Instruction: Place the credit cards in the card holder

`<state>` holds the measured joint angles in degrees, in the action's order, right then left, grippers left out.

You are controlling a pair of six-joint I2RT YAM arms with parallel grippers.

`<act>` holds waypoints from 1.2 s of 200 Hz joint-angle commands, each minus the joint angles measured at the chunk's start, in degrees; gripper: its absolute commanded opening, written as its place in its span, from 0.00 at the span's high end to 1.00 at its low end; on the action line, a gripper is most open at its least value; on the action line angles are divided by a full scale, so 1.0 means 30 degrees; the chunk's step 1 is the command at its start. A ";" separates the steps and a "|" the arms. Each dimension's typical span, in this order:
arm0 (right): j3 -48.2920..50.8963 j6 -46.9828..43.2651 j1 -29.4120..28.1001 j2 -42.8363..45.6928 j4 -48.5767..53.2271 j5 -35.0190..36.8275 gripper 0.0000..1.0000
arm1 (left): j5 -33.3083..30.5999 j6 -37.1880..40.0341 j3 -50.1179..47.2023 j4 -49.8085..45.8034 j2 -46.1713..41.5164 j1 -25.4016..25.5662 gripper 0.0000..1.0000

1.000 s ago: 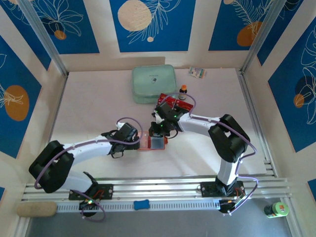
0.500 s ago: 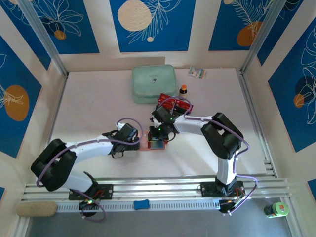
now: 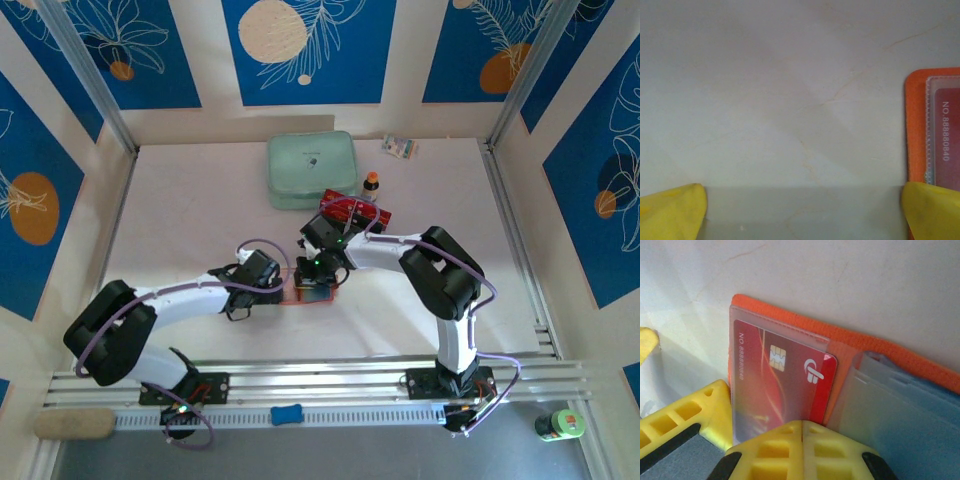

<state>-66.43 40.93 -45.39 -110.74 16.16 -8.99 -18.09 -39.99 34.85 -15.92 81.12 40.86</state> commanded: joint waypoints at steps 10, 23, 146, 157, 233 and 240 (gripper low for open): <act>-0.0242 0.0273 -0.0108 -0.0236 0.0676 -0.0167 1.00 | -0.0223 0.0066 0.0384 -0.0742 -0.1023 -0.0250 0.01; -0.0238 0.0274 0.0004 -0.0004 0.0732 -0.0177 1.00 | -0.0397 -0.0051 0.0581 -0.1195 -0.1390 -0.0344 0.00; 0.0095 -0.0186 0.1016 0.2400 0.1356 0.0051 0.99 | -0.0209 -0.0050 0.1371 -0.2160 -0.2309 -0.0824 0.00; 0.0321 -0.0337 0.1223 0.2775 0.1492 0.0276 0.98 | 0.0029 0.0098 0.1586 -0.2141 -0.2425 -0.0823 0.00; 0.1891 -0.1240 0.3054 0.3634 0.1673 0.0486 0.98 | 0.1268 0.0772 0.3973 -0.2295 -0.2438 0.0119 0.01; 0.1929 -0.1314 0.3115 0.3617 0.1673 0.0464 0.98 | 0.1283 0.0682 0.4160 -0.2297 -0.2251 0.0352 0.00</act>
<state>-61.76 38.74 -36.91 -100.92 19.77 -7.42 -15.66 -38.57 44.47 -21.91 73.93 40.01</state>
